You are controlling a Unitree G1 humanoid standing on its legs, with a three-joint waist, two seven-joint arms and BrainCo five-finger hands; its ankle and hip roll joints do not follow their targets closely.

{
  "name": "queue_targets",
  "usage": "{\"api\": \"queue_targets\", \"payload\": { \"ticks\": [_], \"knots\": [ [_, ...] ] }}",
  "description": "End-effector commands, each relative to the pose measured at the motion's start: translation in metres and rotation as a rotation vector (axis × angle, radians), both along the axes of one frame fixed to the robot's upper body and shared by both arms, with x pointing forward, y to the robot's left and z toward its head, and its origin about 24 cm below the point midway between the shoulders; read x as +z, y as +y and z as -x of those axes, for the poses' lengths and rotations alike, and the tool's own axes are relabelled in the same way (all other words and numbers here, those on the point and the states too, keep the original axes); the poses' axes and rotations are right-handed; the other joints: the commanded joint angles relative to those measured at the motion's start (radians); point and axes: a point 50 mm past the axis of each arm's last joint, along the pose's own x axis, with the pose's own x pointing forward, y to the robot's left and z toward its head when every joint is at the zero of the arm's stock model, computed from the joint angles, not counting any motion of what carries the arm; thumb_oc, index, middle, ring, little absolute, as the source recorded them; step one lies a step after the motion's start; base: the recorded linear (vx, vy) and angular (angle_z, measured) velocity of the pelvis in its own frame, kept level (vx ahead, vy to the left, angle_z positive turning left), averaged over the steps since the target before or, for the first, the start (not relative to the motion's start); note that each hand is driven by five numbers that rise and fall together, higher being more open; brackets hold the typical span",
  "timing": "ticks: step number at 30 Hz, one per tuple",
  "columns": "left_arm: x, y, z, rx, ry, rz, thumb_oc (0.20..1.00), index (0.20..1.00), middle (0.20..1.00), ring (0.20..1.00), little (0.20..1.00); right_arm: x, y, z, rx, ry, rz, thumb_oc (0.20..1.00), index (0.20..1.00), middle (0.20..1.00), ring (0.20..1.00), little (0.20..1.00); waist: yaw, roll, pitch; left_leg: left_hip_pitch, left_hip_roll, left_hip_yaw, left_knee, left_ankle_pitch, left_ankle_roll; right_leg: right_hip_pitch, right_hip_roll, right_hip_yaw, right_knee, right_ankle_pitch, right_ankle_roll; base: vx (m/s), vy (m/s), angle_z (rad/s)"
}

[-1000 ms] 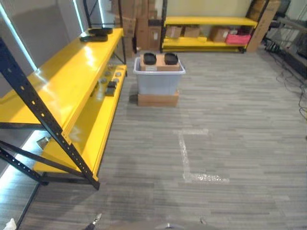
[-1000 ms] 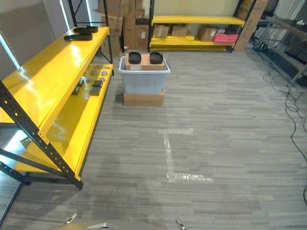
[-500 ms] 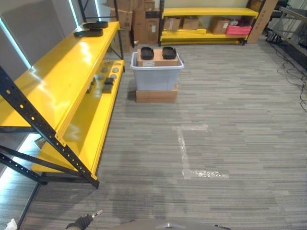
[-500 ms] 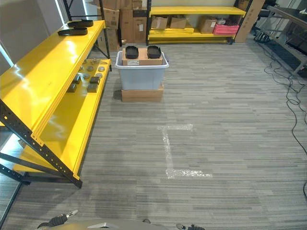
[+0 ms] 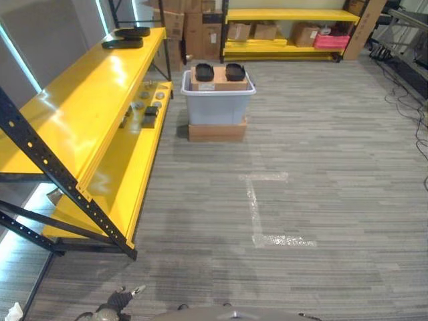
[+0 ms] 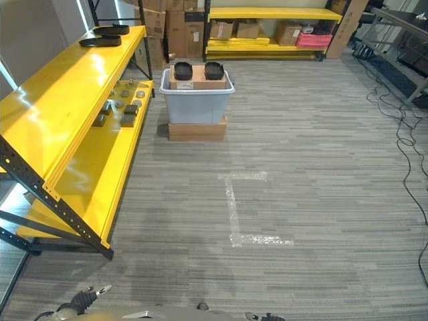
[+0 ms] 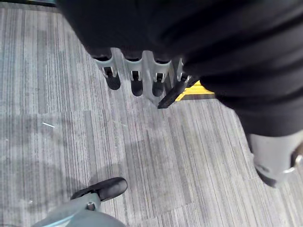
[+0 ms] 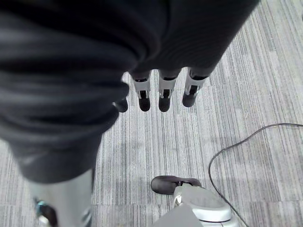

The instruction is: Move parts from the plastic box to the shelf.

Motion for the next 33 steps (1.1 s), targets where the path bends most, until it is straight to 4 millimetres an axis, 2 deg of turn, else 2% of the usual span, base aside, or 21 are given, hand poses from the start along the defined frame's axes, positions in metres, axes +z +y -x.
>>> {"api": "queue_targets", "payload": {
  "ticks": [1, 22, 33],
  "knots": [
    [0.004, 0.003, -0.018, -0.041, -0.031, -0.025, 1.0, 1.0, 1.0, 1.0, 1.0, 0.0, 0.007, -0.016, 0.015, -0.047, -0.001, 1.0, 1.0, 1.0, 1.0, 1.0, -0.012, -0.015, 0.001, 0.06, 0.07, -0.039, -0.004, -0.127, -0.058, 0.059, -0.063, -0.002, 0.003, -0.116, 0.102, 0.01, 0.009, -0.06],
    [-0.001, -0.005, -0.01, 0.012, 0.003, 0.057, 1.0, 1.0, 1.0, 1.0, 1.0, 0.001, 0.004, -0.018, -0.08, -0.068, -0.017, 1.0, 1.0, 1.0, 1.0, 1.0, -0.022, -0.004, -0.002, 0.073, 0.072, -0.027, -0.004, -0.137, -0.06, 0.069, -0.058, 0.007, 0.003, -0.124, 0.101, 0.01, 0.001, -0.01],
    [0.003, -0.015, -0.029, -0.052, -0.054, 0.067, 1.0, 1.0, 1.0, 1.0, 1.0, 0.0, 0.008, -0.014, -0.088, -0.053, -0.031, 1.0, 1.0, 1.0, 1.0, 1.0, -0.009, -0.003, -0.01, 0.076, 0.068, -0.041, -0.004, -0.136, -0.059, 0.079, -0.062, -0.012, 0.003, -0.129, 0.1, 0.0, 0.0, 0.0]
  ]
}}
